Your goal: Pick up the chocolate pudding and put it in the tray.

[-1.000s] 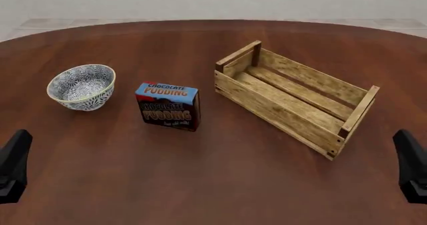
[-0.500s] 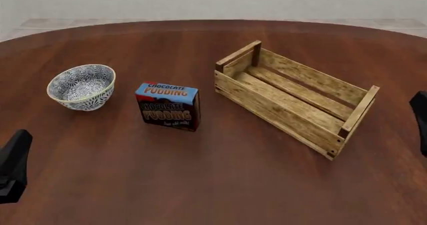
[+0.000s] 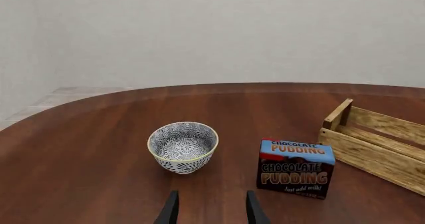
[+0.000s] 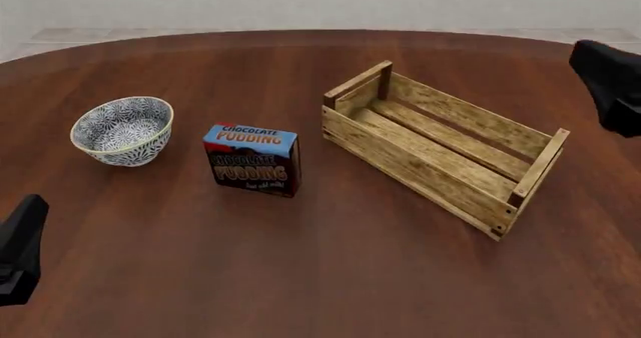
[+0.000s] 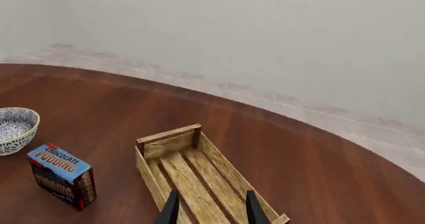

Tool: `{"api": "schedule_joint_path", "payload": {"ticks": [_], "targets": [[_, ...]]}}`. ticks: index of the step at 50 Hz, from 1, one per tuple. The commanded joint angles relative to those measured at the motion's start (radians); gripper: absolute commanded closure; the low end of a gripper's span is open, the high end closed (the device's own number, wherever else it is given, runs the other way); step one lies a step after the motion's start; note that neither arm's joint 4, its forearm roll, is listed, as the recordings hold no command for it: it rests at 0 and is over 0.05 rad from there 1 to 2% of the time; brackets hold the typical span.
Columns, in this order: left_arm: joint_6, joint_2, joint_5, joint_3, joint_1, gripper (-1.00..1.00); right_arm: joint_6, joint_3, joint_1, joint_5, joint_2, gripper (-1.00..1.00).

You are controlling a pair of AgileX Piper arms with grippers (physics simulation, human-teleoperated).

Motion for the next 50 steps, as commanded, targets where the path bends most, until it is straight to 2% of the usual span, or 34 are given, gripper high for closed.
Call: {"api": "schedule_joint_path", "payload": {"ticks": [1, 7, 10, 12, 15, 19, 20, 25, 27, 30, 33, 38, 39, 45, 48, 50], "targets": [[0.0, 0.0, 0.0, 0.0, 0.0, -1.0, -0.065, -0.158, 0.1, -0.007, 0.182, -1.0], [0.0, 0.0, 0.0, 0.0, 0.0, -1.0, -0.092, -0.224, 0.172, -0.017, 0.284, -1.0], [0.0, 0.0, 0.0, 0.0, 0.0, -1.0, -0.102, -0.246, 0.175, -0.04, 0.342, -1.0], [0.0, 0.0, 0.0, 0.0, 0.0, -1.0, -0.084, -0.284, 0.178, -0.033, 0.383, -1.0], [0.0, 0.0, 0.0, 0.0, 0.0, -1.0, -0.094, -0.33, 0.183, -0.029, 0.43, -1.0], [0.0, 0.0, 0.0, 0.0, 0.0, -1.0, -0.107, -0.384, 0.244, -0.007, 0.481, -1.0], [0.0, 0.0, 0.0, 0.0, 0.0, -1.0, -0.108, -0.393, 0.238, -0.006, 0.495, -1.0], [0.0, 0.0, 0.0, 0.0, 0.0, -1.0, -0.126, -0.431, 0.244, -0.006, 0.541, -1.0], [0.0, 0.0, 0.0, 0.0, 0.0, -1.0, -0.157, -0.446, 0.265, -0.007, 0.555, -1.0], [0.0, 0.0, 0.0, 0.0, 0.0, -1.0, -0.154, -0.486, 0.267, 0.004, 0.595, -1.0], [0.0, 0.0, 0.0, 0.0, 0.0, -1.0, -0.181, -0.51, 0.288, 0.003, 0.624, -1.0], [0.0, 0.0, 0.0, 0.0, 0.0, -1.0, -0.191, -0.555, 0.304, 0.021, 0.652, -1.0], [0.0, 0.0, 0.0, 0.0, 0.0, -1.0, -0.212, -0.566, 0.319, 0.021, 0.662, -1.0], [0.0, 0.0, 0.0, 0.0, 0.0, -1.0, -0.213, -0.612, 0.361, 0.05, 0.703, -1.0], [0.0, 0.0, 0.0, 0.0, 0.0, -1.0, -0.237, -0.611, 0.377, 0.041, 0.72, -1.0], [0.0, 0.0, 0.0, 0.0, 0.0, -1.0, -0.227, -0.628, 0.39, 0.051, 0.743, -1.0]]}}
